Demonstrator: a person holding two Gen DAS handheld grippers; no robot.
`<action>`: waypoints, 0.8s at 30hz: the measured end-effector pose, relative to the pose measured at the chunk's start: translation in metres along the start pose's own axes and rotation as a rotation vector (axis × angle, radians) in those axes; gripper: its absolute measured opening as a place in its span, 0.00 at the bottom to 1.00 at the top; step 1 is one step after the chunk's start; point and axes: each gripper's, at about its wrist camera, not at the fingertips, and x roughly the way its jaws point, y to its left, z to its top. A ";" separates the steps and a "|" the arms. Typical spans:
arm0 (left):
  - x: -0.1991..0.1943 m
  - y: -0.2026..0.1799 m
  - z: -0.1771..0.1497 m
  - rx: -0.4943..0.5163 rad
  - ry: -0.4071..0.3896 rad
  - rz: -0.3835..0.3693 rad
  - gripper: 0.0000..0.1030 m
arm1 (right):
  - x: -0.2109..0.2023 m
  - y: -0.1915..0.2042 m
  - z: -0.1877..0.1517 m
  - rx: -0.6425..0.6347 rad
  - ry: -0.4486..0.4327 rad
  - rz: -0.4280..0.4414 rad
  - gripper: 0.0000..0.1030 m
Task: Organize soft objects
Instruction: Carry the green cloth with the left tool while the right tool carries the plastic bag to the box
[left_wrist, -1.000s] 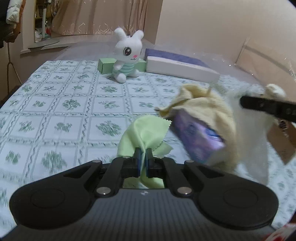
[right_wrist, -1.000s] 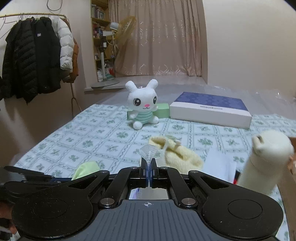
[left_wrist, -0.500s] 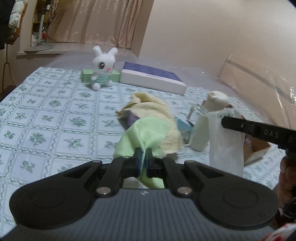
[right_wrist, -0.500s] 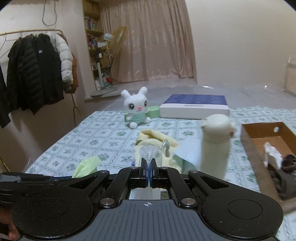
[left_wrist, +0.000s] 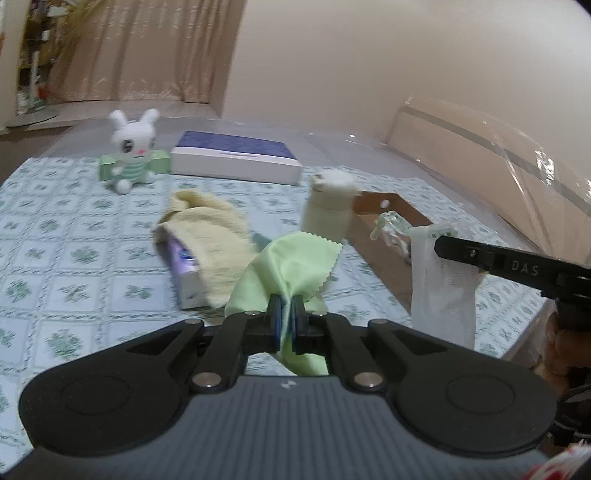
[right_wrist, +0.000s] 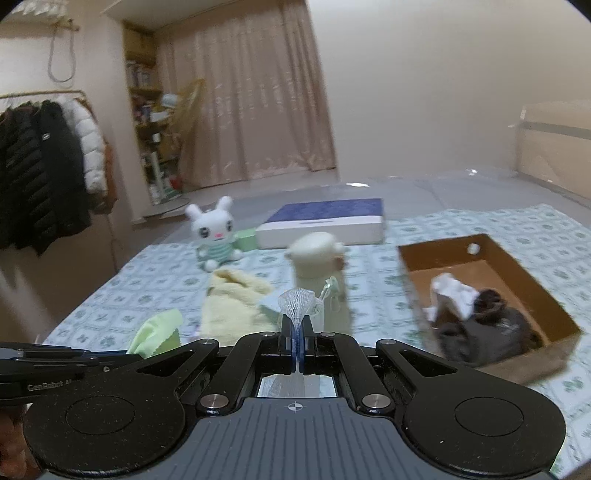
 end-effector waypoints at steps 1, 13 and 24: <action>0.003 -0.007 0.001 0.010 0.003 -0.010 0.04 | -0.003 -0.007 -0.001 0.007 -0.002 -0.009 0.01; 0.057 -0.091 0.019 0.092 0.037 -0.145 0.04 | -0.038 -0.091 -0.002 0.085 -0.032 -0.147 0.01; 0.127 -0.158 0.051 0.125 0.043 -0.219 0.04 | -0.038 -0.172 0.023 0.114 -0.068 -0.230 0.01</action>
